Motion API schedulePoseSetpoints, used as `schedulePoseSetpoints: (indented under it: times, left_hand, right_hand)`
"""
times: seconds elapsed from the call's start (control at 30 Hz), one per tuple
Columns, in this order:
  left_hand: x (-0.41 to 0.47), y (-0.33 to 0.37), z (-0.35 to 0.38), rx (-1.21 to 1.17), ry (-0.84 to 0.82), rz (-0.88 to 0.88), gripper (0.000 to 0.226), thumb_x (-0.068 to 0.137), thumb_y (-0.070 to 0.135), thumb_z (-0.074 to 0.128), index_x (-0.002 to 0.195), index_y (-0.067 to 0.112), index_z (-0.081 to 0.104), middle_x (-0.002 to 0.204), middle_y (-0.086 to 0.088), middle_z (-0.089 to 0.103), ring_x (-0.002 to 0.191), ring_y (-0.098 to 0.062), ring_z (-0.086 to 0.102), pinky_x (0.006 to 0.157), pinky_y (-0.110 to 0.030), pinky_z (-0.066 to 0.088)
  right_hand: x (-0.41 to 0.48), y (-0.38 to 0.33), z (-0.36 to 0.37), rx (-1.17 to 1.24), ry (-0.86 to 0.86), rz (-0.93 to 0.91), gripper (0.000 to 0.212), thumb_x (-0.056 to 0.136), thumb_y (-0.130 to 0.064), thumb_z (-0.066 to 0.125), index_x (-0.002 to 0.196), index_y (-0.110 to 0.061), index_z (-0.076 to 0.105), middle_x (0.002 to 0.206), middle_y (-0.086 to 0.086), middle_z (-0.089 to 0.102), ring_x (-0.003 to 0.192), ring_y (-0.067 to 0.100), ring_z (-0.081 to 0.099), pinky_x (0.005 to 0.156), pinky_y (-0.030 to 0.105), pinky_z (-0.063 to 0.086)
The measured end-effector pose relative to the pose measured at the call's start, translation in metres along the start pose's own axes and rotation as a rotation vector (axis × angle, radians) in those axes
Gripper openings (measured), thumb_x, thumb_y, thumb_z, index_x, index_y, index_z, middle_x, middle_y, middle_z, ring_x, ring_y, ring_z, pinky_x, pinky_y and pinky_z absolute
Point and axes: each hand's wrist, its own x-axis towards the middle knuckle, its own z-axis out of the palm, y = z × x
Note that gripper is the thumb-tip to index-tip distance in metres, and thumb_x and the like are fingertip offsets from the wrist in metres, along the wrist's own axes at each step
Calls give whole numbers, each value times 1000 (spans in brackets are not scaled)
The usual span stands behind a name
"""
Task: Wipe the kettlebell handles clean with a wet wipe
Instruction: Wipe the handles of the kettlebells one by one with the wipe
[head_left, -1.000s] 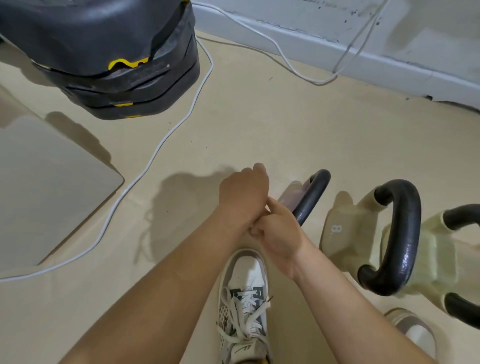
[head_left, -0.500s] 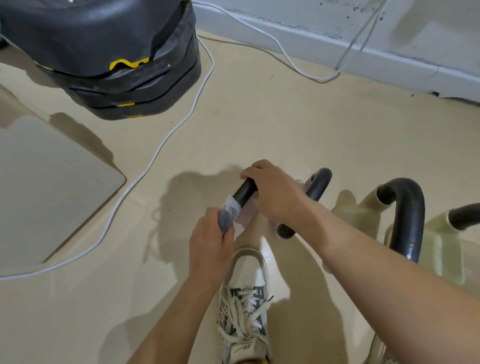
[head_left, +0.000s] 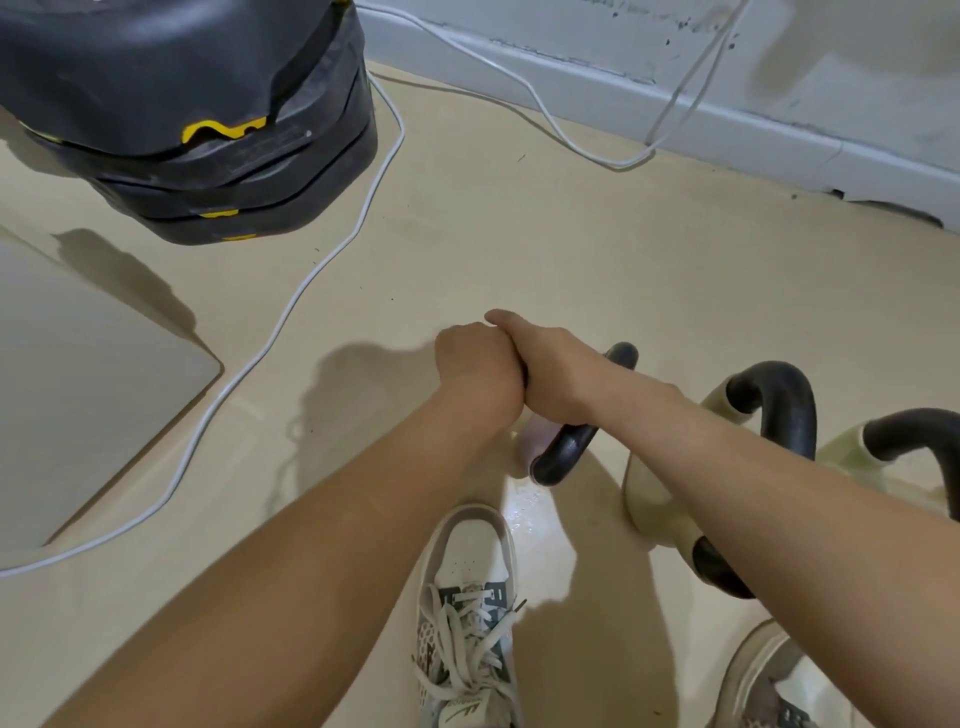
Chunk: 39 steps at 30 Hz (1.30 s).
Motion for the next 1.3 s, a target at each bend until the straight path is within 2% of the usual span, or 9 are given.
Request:
schedulePoseSetpoints:
  times: [0.13, 0.23, 0.33, 0.43, 0.57, 0.73, 0.87, 1.17, 1.3]
  left_hand:
    - [-30, -17, 24, -303, 197, -34, 19, 95, 24, 47, 110, 14, 49, 88, 1, 63, 76, -23, 62, 54, -29, 35]
    - [-66, -35, 66, -570, 334, -88, 20, 96, 29, 49, 106, 12, 50, 88, -1, 58, 75, -26, 59, 61, -37, 43]
    - [-102, -43, 107, -909, 441, -131, 10, 96, 21, 54, 103, 15, 50, 85, 9, 52, 75, -19, 54, 63, -29, 40]
    - [-115, -40, 133, -1117, 444, -218, 17, 95, 21, 55, 111, 22, 47, 88, 10, 55, 75, -10, 55, 62, -18, 37]
    - [-111, -34, 139, -1157, 491, -311, 24, 92, 19, 61, 114, 12, 55, 85, 7, 61, 71, -13, 56, 60, -8, 38]
    - [-106, -28, 136, -1115, 475, -327, 25, 93, 24, 60, 112, 11, 53, 87, 5, 61, 73, -19, 57, 62, -22, 35]
    - [-101, -10, 132, -1082, 446, -288, 31, 94, 31, 58, 115, 9, 51, 90, -2, 64, 75, -26, 60, 62, -27, 37]
    - [-68, 6, 110, -1118, 449, -260, 37, 94, 28, 58, 118, 2, 48, 94, -14, 66, 80, -38, 61, 64, -35, 41]
    - [-60, 0, 111, -1099, 410, -195, 35, 95, 29, 56, 122, 8, 49, 95, -7, 65, 82, -31, 60, 66, -33, 41]
  right_hand:
    - [-4, -10, -2, 18, 25, -113, 89, 80, 9, 44, 153, -32, 13, 116, 3, 55, 97, 22, 56, 77, 26, 43]
    - [-5, -15, -4, -96, 31, -128, 91, 80, 10, 45, 151, -38, 14, 117, -2, 49, 93, 19, 51, 67, 27, 43]
    - [-4, -18, -3, -261, 88, -185, 74, 80, 6, 45, 143, -32, 37, 124, -1, 51, 110, 22, 47, 78, 35, 47]
    - [1, -22, 9, -471, 58, -334, 41, 84, -2, 45, 114, -28, 56, 105, -5, 55, 103, 20, 49, 73, 32, 39]
    - [7, -19, 10, -602, 86, -421, 35, 87, -3, 44, 109, -28, 57, 98, -7, 55, 98, 19, 50, 70, 31, 35]
    - [16, -19, -1, -557, 36, -437, 35, 84, 2, 46, 106, -21, 62, 96, -4, 59, 102, 21, 48, 67, 36, 49]
    - [18, -14, -7, -549, 31, -449, 33, 76, 6, 48, 97, -15, 62, 90, 1, 58, 100, 22, 45, 59, 30, 35]
    - [30, -14, -27, -682, 60, -331, 34, 81, 4, 50, 104, -18, 63, 104, 0, 60, 112, 24, 43, 64, 32, 38]
    - [26, -7, -31, -703, 56, -247, 36, 83, 2, 50, 109, -20, 63, 107, 0, 59, 114, 24, 43, 66, 33, 40]
